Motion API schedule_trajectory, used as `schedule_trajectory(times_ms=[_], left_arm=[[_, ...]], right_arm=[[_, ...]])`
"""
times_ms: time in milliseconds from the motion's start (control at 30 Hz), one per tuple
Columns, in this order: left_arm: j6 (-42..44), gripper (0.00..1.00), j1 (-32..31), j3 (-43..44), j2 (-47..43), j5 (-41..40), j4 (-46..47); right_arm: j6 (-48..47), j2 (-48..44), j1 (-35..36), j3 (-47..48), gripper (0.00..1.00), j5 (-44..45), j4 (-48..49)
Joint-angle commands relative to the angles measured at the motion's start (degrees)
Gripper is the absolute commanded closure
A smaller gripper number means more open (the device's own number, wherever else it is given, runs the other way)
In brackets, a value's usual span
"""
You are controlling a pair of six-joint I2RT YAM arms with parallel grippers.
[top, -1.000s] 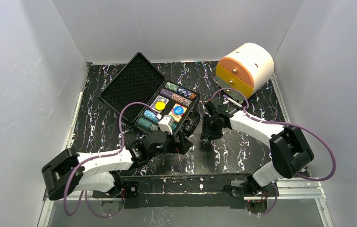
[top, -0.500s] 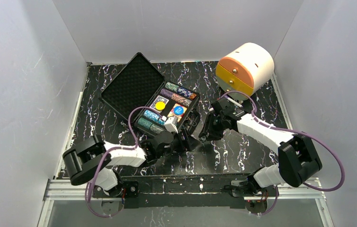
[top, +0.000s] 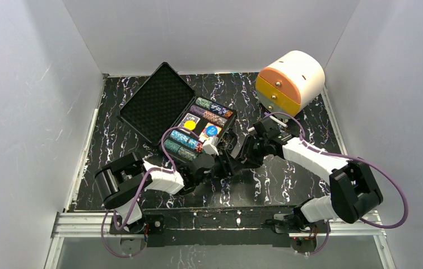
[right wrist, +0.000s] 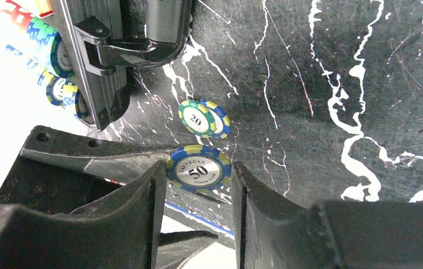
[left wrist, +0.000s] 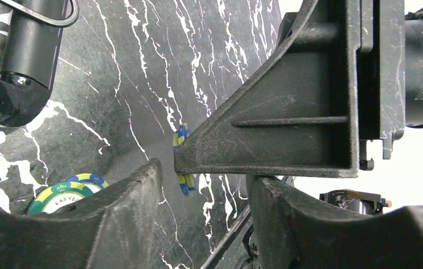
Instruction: Pack up texas hold em set
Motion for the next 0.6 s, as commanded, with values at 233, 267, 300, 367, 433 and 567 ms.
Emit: schedule_trajectory(times_ms=[233,267,300,367,433,567], left_arm=[[-2.28,0.8,0.22,0.49,0.59,-8.18,2.43],[-1.93,0.86,0.22,0.56,0.56,-8.12,2.43],[-1.2,0.91,0.22,0.65,0.4,-8.02,2.43],[1.0,0.99,0.22,0.68,-0.15,-7.75,2.35],[2.56,1.0,0.22,0.09,-0.98,-7.89,2.15],[6.46,1.0,0.22,-0.81,-4.32,-7.85,-3.27]], right_arm=[[1.09,-1.55,0.14,-0.87,0.71,-3.47,1.04],[1.1,-1.59,0.11,-0.92,0.71,-3.43,0.96],[1.1,-1.67,0.12,-0.89,0.71,-3.33,0.74],[0.95,-2.0,0.1,-0.88,0.69,-2.9,0.48],[0.66,-2.94,0.14,-0.8,0.51,-1.26,0.17],[-1.21,-5.32,-0.16,0.55,0.27,2.44,0.97]])
